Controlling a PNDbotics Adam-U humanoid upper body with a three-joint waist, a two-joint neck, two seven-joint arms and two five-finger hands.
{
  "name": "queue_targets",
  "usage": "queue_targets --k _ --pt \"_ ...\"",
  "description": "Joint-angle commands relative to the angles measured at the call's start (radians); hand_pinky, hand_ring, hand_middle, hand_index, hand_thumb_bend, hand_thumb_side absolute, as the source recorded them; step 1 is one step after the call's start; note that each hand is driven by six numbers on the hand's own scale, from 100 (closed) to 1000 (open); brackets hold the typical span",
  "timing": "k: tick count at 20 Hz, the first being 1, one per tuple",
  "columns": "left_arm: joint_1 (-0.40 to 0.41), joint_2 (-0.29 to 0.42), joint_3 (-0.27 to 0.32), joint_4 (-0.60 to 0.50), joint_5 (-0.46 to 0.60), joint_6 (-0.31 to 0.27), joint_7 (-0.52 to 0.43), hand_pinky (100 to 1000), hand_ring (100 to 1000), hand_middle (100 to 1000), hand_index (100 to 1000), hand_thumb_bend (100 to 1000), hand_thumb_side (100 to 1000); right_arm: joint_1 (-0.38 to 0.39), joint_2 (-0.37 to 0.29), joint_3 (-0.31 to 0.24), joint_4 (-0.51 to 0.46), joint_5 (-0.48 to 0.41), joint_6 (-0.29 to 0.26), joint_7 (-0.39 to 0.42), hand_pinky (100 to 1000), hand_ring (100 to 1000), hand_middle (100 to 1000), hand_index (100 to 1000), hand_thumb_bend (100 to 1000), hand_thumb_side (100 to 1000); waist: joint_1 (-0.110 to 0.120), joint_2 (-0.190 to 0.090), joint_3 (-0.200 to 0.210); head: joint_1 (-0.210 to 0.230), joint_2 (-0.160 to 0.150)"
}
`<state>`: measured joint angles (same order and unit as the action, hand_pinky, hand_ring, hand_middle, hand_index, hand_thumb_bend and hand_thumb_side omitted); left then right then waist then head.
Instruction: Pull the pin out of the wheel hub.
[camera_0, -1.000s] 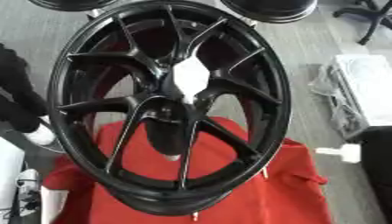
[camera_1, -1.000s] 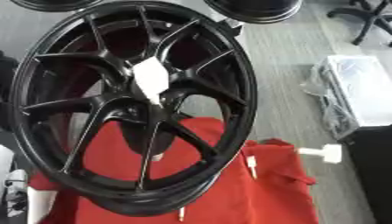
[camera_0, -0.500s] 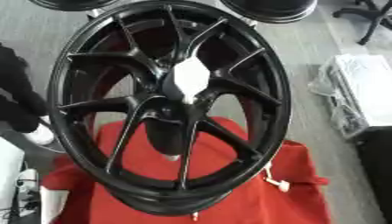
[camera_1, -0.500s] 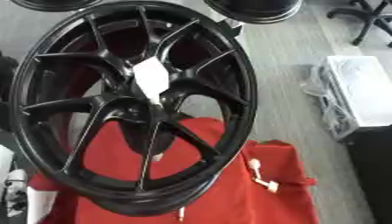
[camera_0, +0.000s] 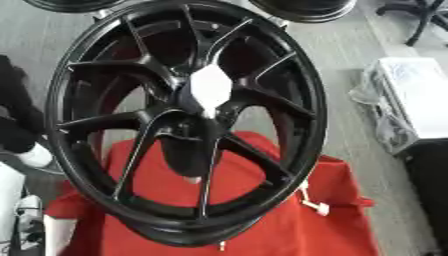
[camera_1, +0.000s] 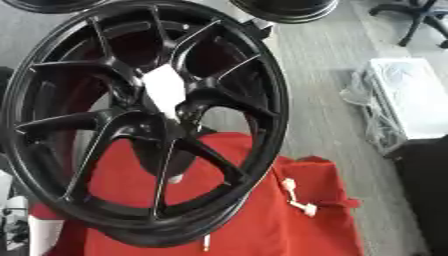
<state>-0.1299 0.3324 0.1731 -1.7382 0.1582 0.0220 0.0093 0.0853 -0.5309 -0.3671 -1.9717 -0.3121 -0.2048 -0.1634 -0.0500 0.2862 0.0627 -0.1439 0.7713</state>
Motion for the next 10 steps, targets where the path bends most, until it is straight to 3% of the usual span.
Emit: queue_targets --k 1,4,10 --pt "-0.017 0.005 -0.007 -0.027 0.009 -0.002 -0.01 873 828 816 829 100 844 -0.031 0.046 0.031 -0.028 -0.051 -0.017 0.056 813 672 665 774 100 420 0.006 -0.008 0.003 -0.005 -0.013" --pt "-0.03 0.003 -0.014 -0.031 0.015 -0.005 -0.018 873 828 816 830 100 838 -0.056 0.088 0.043 -0.017 -0.048 0.006 0.085 816 677 669 781 100 457 0.01 -0.004 0.011 -0.006 -0.021" --pt "-0.039 -0.003 -0.018 -0.035 0.024 -0.013 -0.026 873 828 815 829 101 835 -0.08 0.119 0.049 0.046 -0.017 -0.001 0.119 815 676 665 765 100 504 0.014 0.004 0.019 -0.01 -0.031"
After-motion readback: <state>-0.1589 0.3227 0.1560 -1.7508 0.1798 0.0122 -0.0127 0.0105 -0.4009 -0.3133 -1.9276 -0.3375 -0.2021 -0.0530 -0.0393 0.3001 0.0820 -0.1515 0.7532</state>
